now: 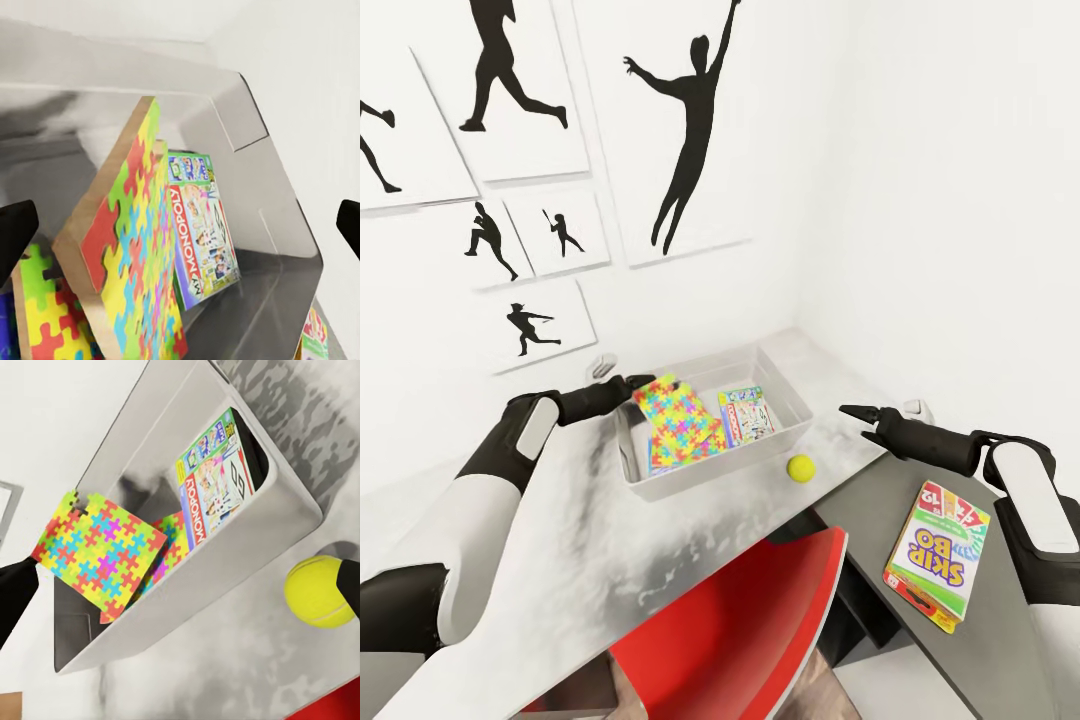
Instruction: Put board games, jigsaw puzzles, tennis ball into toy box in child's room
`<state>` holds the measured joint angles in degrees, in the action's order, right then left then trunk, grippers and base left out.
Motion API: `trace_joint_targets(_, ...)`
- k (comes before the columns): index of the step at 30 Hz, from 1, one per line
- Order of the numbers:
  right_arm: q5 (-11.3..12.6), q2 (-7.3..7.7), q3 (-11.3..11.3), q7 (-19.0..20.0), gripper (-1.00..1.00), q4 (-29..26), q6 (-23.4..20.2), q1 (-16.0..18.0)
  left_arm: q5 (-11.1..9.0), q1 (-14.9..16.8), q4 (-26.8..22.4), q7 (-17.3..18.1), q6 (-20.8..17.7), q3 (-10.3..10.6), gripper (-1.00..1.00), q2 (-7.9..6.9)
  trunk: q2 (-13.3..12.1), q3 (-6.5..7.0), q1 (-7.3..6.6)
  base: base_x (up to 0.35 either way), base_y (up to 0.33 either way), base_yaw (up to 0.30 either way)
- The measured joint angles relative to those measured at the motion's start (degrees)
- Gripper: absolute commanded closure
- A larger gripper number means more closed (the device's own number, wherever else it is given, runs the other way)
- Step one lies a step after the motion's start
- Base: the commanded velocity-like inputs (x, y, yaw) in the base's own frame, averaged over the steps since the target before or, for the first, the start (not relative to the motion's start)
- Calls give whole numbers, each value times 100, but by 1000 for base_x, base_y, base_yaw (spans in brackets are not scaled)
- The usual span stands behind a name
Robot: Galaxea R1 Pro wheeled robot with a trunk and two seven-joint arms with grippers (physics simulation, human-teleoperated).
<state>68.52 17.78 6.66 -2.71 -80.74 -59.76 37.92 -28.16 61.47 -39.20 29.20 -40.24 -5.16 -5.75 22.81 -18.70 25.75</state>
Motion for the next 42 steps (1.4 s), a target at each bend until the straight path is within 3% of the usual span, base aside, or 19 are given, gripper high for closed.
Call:
trace_joint_targets(6,0,-2,-2,-5,-100,-8,0,-1,-4,0,-11,14,-37,-27,-100,-69,0,0,0,0,0,0)
trace_joint_targets(9,0,-3,-2,-2,-100,-9,0,-6,-9,0,-22,19,-58,-85,-100,-215,0,0,0,0,0,0)
trace_joint_targets(12,0,-3,-2,0,-100,-5,0,-8,-25,0,-25,24,-91,-278,-100,-336,0,0,0,0,0,0)
trace_joint_targets(16,0,-3,-11,-2,-100,-7,0,-9,-44,0,-39,57,-297,-770,-100,-508,0,0,0,0,0,0)
trace_joint_targets(20,0,-3,-23,0,-100,-2,0,-9,-48,-1,-44,348,-479,-1033,-100,-592,0,0,0,0,0,0)
trace_joint_targets(30,9,-3,4,5,-100,0,0,-9,-47,-1,-47,612,-698,-1064,-100,-624,0,23,0,0,0,0)
trace_joint_targets(39,10,-3,-2,8,-100,0,0,-8,-55,-1,-70,622,-987,-1081,-100,-798,1,102,2,-73,0,0)
trace_joint_targets(42,12,-3,-2,9,-100,0,0,-9,-64,-9,-296,678,-1111,-1077,-100,-824,1,130,0,-130,0,0)
